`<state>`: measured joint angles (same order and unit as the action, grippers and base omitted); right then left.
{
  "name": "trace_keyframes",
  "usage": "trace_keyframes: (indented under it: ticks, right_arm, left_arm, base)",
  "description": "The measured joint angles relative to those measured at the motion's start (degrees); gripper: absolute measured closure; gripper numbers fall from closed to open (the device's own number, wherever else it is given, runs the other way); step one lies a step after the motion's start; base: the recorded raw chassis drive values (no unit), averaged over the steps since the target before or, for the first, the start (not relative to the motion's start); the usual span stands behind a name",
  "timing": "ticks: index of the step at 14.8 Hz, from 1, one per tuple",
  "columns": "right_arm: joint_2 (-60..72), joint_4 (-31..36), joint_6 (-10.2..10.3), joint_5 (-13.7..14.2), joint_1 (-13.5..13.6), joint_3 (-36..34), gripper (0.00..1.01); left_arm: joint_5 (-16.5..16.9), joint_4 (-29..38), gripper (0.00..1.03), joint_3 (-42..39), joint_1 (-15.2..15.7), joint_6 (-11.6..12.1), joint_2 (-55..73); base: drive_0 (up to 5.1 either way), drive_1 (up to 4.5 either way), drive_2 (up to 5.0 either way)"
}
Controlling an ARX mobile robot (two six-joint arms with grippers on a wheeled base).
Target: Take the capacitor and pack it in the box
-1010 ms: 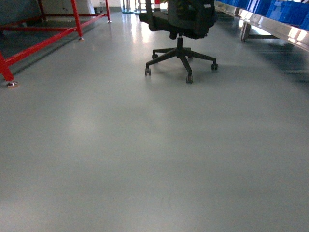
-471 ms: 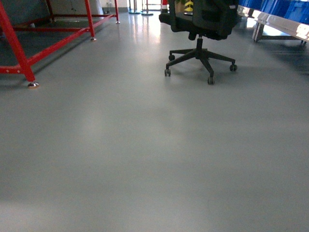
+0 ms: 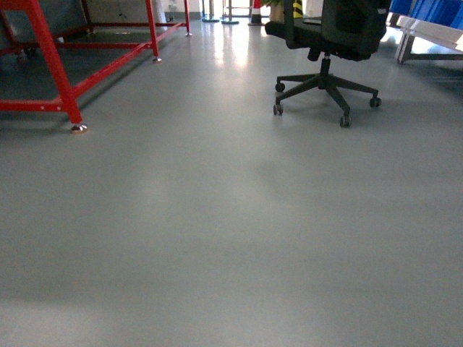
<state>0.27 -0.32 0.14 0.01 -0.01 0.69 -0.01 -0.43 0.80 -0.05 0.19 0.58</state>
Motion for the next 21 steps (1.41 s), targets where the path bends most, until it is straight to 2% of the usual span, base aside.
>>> trace_keyframes:
  ticks: [21]
  right_arm:
    - [0.0,0.0,0.0,0.0,0.0,0.0,0.03]
  left_arm:
    - [0.0,0.0,0.59,0.0,0.0,0.0,0.0]
  base:
    - [-5.1,2.40,2.4]
